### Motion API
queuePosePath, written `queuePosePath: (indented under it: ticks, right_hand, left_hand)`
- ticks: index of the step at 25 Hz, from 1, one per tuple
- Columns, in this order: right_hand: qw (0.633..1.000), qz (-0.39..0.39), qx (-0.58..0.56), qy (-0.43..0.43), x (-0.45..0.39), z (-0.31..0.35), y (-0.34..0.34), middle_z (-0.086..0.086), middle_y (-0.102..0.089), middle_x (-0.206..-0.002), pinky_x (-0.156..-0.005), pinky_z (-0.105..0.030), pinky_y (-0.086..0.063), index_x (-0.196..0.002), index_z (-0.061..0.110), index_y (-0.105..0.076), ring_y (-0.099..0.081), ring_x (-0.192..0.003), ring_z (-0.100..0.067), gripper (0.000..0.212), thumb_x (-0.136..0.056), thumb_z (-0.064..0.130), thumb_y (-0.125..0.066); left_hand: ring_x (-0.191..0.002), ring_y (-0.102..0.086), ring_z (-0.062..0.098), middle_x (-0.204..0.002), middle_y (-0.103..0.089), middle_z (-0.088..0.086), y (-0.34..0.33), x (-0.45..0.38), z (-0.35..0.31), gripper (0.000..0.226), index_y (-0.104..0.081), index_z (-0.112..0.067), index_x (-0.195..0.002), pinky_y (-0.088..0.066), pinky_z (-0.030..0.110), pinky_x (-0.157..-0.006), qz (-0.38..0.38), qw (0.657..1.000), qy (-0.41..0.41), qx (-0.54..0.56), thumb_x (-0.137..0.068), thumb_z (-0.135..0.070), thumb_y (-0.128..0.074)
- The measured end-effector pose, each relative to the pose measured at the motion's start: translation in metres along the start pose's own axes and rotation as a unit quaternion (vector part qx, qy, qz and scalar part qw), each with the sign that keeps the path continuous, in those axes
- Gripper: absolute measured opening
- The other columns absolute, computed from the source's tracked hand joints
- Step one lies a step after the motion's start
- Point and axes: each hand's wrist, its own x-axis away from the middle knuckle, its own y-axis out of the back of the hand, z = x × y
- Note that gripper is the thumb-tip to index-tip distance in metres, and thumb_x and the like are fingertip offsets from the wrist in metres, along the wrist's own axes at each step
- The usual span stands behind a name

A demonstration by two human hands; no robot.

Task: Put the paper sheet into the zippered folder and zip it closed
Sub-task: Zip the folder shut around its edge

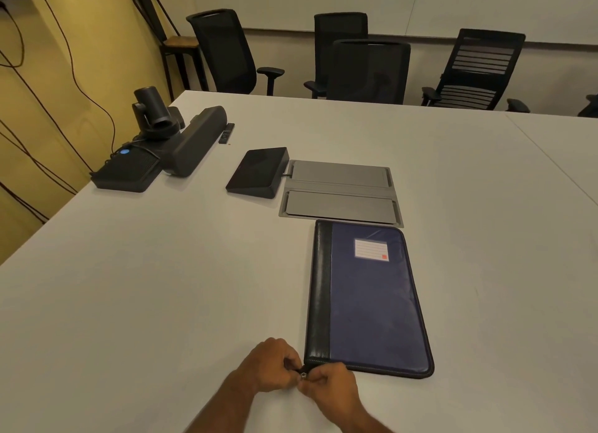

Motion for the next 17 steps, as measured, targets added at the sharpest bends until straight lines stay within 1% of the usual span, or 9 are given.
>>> queuePosePath:
  ticks: [1, 3, 5, 7, 10, 12, 13, 15, 17]
  right_hand:
    - [1.000, 0.001, -0.001, -0.005, -0.0002, 0.0013, -0.0005, 0.004, -0.073, -0.062, -0.066, -0.020, -0.057, -0.062, 0.024, -0.077, -0.065, -0.060, -0.006, 0.011, -0.068, 0.032, -0.082]
    - [1.000, -0.007, 0.009, -0.018, -0.0024, 0.0022, -0.0024, 0.006, -0.071, -0.059, -0.066, -0.019, -0.057, -0.050, 0.030, -0.071, -0.067, -0.062, -0.010, 0.023, -0.070, 0.029, -0.082]
    - [0.999, -0.015, 0.019, -0.030, -0.0030, 0.0038, -0.0041, 0.008, -0.070, -0.058, -0.065, -0.018, -0.057, -0.046, 0.032, -0.067, -0.069, -0.064, -0.011, 0.030, -0.072, 0.029, -0.081]
    - [0.999, -0.020, 0.014, -0.030, -0.0028, 0.0042, -0.0050, 0.010, -0.070, -0.058, -0.064, -0.016, -0.055, -0.047, 0.034, -0.067, -0.068, -0.064, -0.008, 0.029, -0.072, 0.031, -0.081]
    - [0.999, -0.022, -0.018, -0.030, 0.0015, 0.0043, -0.0039, 0.013, -0.071, -0.058, -0.059, -0.009, -0.050, -0.055, 0.032, -0.074, -0.068, -0.062, -0.002, 0.016, -0.068, 0.035, -0.084]
    - [0.999, -0.027, -0.026, -0.037, 0.0033, 0.0051, -0.0041, 0.012, -0.073, -0.061, -0.059, -0.010, -0.051, -0.061, 0.029, -0.076, -0.068, -0.063, -0.002, 0.012, -0.066, 0.036, -0.084]
    - [0.999, -0.032, -0.020, -0.038, 0.0035, 0.0059, -0.0043, 0.011, -0.072, -0.061, -0.059, -0.010, -0.050, -0.060, 0.029, -0.076, -0.067, -0.063, -0.003, 0.012, -0.066, 0.035, -0.084]
    - [0.998, -0.045, 0.000, -0.035, 0.0023, 0.0063, -0.0055, 0.011, -0.069, -0.058, -0.053, -0.006, -0.044, -0.054, 0.030, -0.072, -0.064, -0.059, -0.002, 0.017, -0.068, 0.032, -0.082]
    - [0.997, -0.057, 0.031, -0.029, 0.0015, 0.0061, -0.0058, 0.012, -0.065, -0.056, -0.049, -0.004, -0.039, -0.056, 0.030, -0.070, -0.061, -0.056, 0.000, 0.017, -0.070, 0.031, -0.079]
  left_hand:
    - [-0.074, -0.063, 0.009, -0.091, -0.075, 0.000, -0.0005, 0.0002, 0.0003, 0.022, -0.077, -0.021, -0.098, -0.053, 0.019, -0.072, -0.001, 1.000, 0.001, 0.005, -0.079, -0.029, -0.073]
    - [-0.079, -0.066, 0.011, -0.093, -0.076, -0.001, -0.0019, 0.0007, 0.0012, 0.024, -0.077, -0.021, -0.100, -0.054, 0.021, -0.074, -0.002, 1.000, -0.003, 0.014, -0.079, -0.032, -0.074]
    - [-0.080, -0.068, 0.011, -0.093, -0.076, -0.001, -0.0017, 0.0017, 0.0019, 0.025, -0.077, -0.021, -0.101, -0.055, 0.020, -0.074, -0.003, 1.000, -0.005, 0.022, -0.079, -0.034, -0.075]
    - [-0.079, -0.068, 0.009, -0.093, -0.077, -0.002, -0.0002, 0.0021, 0.0026, 0.024, -0.078, -0.022, -0.100, -0.056, 0.020, -0.075, -0.009, 0.999, -0.007, 0.035, -0.078, -0.031, -0.075]
    - [-0.080, -0.069, 0.008, -0.095, -0.077, -0.002, 0.0008, 0.0020, 0.0040, 0.022, -0.078, -0.021, -0.102, -0.056, 0.020, -0.078, -0.010, 0.998, -0.001, 0.054, -0.081, -0.022, -0.072]
    - [-0.081, -0.069, 0.008, -0.096, -0.077, -0.002, 0.0003, 0.0017, 0.0046, 0.022, -0.077, -0.022, -0.102, -0.057, 0.021, -0.079, -0.004, 0.998, 0.003, 0.057, -0.082, -0.020, -0.070]
    - [-0.080, -0.069, 0.007, -0.096, -0.077, -0.003, -0.0002, 0.0015, 0.0051, 0.022, -0.078, -0.022, -0.102, -0.057, 0.021, -0.078, 0.000, 0.998, 0.004, 0.058, -0.082, -0.020, -0.070]
    - [-0.078, -0.069, 0.005, -0.093, -0.077, -0.005, -0.0001, 0.0008, 0.0049, 0.021, -0.078, -0.024, -0.100, -0.057, 0.020, -0.076, 0.006, 0.999, 0.005, 0.054, -0.080, -0.023, -0.071]
    - [-0.074, -0.068, 0.003, -0.088, -0.076, -0.008, 0.0012, 0.0000, 0.0052, 0.020, -0.079, -0.025, -0.097, -0.057, 0.020, -0.073, 0.009, 0.999, 0.000, 0.044, -0.079, -0.027, -0.071]
